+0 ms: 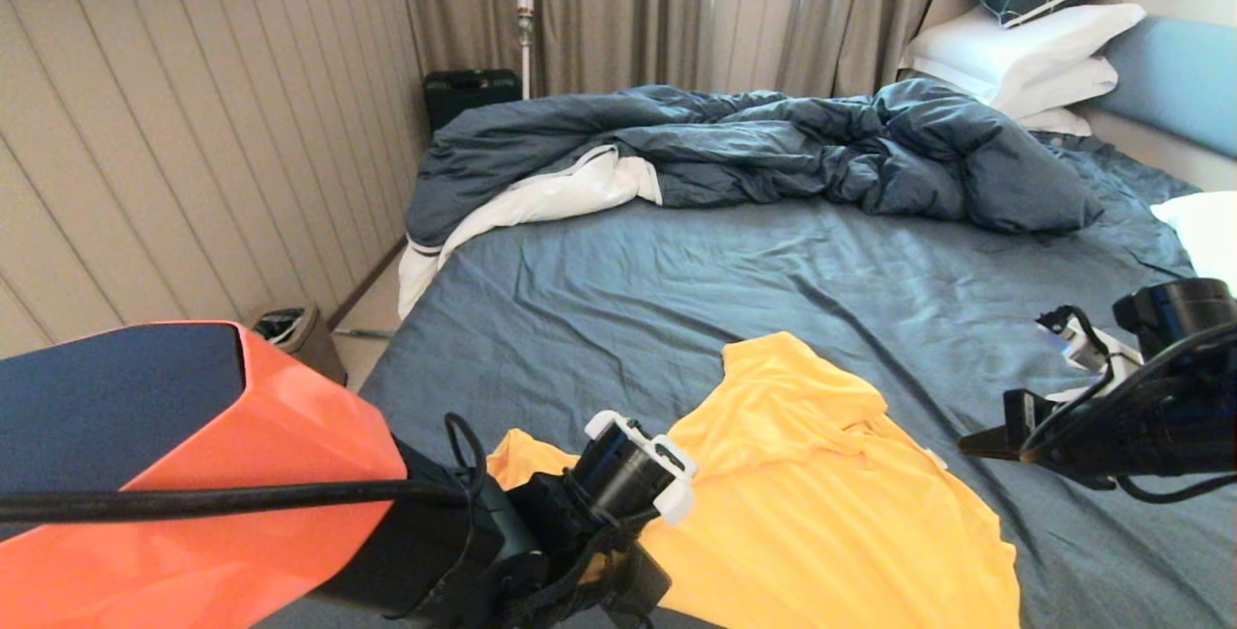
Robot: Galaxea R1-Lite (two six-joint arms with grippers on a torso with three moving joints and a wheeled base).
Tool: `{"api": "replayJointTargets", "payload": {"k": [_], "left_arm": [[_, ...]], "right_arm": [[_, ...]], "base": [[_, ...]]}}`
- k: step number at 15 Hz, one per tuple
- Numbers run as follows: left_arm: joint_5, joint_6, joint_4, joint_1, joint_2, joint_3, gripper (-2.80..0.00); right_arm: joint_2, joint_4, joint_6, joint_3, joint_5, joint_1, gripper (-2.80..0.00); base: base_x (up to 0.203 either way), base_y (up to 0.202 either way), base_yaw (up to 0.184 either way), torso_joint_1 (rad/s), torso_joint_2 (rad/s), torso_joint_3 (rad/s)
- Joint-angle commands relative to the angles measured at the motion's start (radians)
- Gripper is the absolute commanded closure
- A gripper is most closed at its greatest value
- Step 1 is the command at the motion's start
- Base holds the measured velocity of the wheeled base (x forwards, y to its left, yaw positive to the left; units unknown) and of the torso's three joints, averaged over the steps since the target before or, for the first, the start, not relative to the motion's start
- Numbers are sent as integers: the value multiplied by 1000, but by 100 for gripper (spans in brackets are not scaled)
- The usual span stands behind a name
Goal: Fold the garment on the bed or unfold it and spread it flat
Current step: Unford the yellow T-shirt
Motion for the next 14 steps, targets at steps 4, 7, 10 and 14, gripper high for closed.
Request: {"api": "replayJointTargets", "payload": {"k": [4,7,10,14], "left_arm": [[10,-5,-1,10,-27,-16,0],[14,-5,4,41,-60,-47,0],[16,-2,12,97,-76,-94,0],[28,24,15,195,-76,-165,0]], "right_arm": [[4,1,1,3,3,1,0],[8,1,1,4,3,1,0],[13,1,1,3,3,1,0],[15,1,1,9,3,3,0]], "base": [[0,0,0,0,0,0],[0,0,0,0,0,0],[0,0,0,0,0,0],[0,0,0,0,0,0]]}}
